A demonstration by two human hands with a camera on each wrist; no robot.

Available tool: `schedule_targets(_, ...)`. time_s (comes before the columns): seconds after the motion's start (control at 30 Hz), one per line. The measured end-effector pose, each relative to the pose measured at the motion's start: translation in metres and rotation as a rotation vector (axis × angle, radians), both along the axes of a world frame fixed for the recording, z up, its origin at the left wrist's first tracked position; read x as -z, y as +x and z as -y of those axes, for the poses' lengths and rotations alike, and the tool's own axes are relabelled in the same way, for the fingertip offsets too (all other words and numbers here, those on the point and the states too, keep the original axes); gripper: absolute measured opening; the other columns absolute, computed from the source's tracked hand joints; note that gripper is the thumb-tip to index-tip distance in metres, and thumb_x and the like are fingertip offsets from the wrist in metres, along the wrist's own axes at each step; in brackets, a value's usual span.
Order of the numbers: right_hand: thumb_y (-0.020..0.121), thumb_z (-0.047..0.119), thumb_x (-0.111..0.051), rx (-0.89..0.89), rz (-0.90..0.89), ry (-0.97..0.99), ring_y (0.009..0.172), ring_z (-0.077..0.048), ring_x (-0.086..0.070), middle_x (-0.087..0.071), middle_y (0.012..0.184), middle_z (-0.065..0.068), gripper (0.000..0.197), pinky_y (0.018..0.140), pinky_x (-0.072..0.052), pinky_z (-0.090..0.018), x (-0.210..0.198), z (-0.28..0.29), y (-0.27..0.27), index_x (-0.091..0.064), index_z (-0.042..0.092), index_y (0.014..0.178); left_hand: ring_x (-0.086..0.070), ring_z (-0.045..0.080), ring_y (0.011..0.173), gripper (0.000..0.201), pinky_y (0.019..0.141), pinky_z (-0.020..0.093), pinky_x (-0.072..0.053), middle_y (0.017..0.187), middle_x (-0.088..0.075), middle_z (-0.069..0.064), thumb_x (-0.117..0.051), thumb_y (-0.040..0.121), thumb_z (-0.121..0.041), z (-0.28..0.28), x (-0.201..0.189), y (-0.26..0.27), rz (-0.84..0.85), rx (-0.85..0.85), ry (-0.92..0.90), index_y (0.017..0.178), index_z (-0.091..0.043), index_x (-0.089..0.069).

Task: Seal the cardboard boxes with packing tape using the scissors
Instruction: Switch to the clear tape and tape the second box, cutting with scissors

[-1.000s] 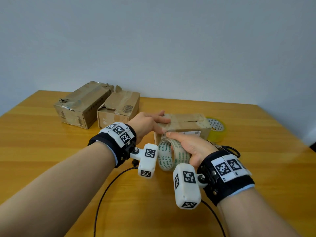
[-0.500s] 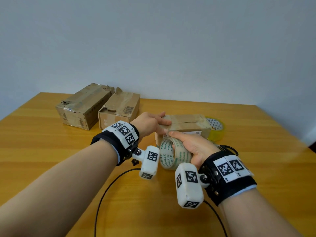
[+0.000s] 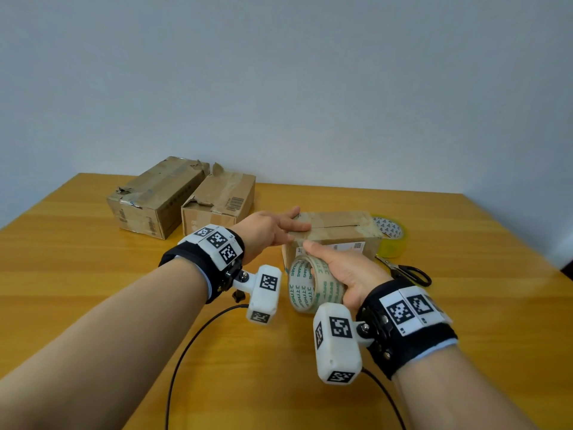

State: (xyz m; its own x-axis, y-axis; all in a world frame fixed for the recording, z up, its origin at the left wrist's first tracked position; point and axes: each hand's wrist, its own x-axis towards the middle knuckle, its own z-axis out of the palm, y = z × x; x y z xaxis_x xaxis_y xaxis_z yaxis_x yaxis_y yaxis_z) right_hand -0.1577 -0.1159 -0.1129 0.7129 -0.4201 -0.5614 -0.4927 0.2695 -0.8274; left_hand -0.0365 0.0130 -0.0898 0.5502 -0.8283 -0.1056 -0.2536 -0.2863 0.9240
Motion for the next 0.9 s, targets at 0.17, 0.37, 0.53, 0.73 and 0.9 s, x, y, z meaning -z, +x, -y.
schedule_targets(0.17, 0.074, 0.04, -0.087, 0.003, -0.022, -0.054, 0.083, -0.036, -0.076, -0.077, 0.09, -0.018, 0.053, 0.089, -0.057, -0.058, 0.006, -0.002, 0.001, -0.069, 0.006, 0.111, -0.027, 0.008, 0.144, 0.043, 0.108, 0.016, -0.02, 0.158, -0.032, -0.008, -0.054, 0.094, 0.007, -0.002, 0.006, 0.003, 0.057, 0.006, -0.029, 0.132, -0.012, -0.062)
schedule_targets(0.37, 0.079, 0.037, -0.083, 0.013, -0.037, -0.101, 0.082, -0.035, -0.076, -0.078, 0.087, -0.016, 0.044, 0.088, -0.058, -0.057, 0.009, -0.003, 0.003, -0.067, 0.008, 0.108, -0.029, 0.008, 0.144, 0.041, 0.11, 0.022, -0.02, 0.156, -0.035, -0.01, -0.057, 0.093, 0.004, -0.003, 0.011, 0.004, 0.012, -0.013, -0.082, 0.128, -0.016, -0.066)
schedule_targets(0.53, 0.075, 0.043, -0.083, 0.02, -0.053, -0.143, 0.083, -0.034, -0.076, -0.078, 0.085, -0.014, 0.047, 0.091, -0.057, -0.056, 0.014, -0.007, 0.008, -0.067, 0.011, 0.106, -0.026, 0.008, 0.145, 0.04, 0.121, 0.033, -0.017, 0.157, -0.032, -0.013, -0.056, 0.095, 0.001, -0.004, 0.016, 0.01, 0.007, 0.018, -0.077, 0.129, -0.018, -0.065)
schedule_targets(0.73, 0.078, 0.042, -0.083, 0.009, -0.081, -0.14, 0.088, -0.034, -0.076, -0.078, 0.089, -0.015, 0.046, 0.094, -0.057, -0.052, 0.01, -0.007, 0.012, -0.067, 0.008, 0.105, -0.04, 0.013, 0.138, 0.044, 0.092, 0.018, -0.047, 0.157, -0.034, -0.011, -0.042, 0.095, 0.012, -0.001, 0.015, 0.008, -0.092, -0.034, -0.119, 0.126, -0.007, -0.066)
schedule_targets(0.9, 0.079, 0.042, -0.081, -0.044, -0.098, -0.14, 0.092, -0.034, -0.076, -0.078, 0.09, -0.015, 0.045, 0.097, -0.055, -0.052, 0.008, -0.004, 0.014, -0.068, 0.009, 0.106, -0.049, 0.009, 0.127, 0.023, 0.1, 0.036, -0.048, 0.154, -0.033, -0.021, -0.071, 0.089, -0.025, 0.004, 0.014, 0.0, 0.002, -0.057, -0.077, 0.112, -0.024, -0.072)
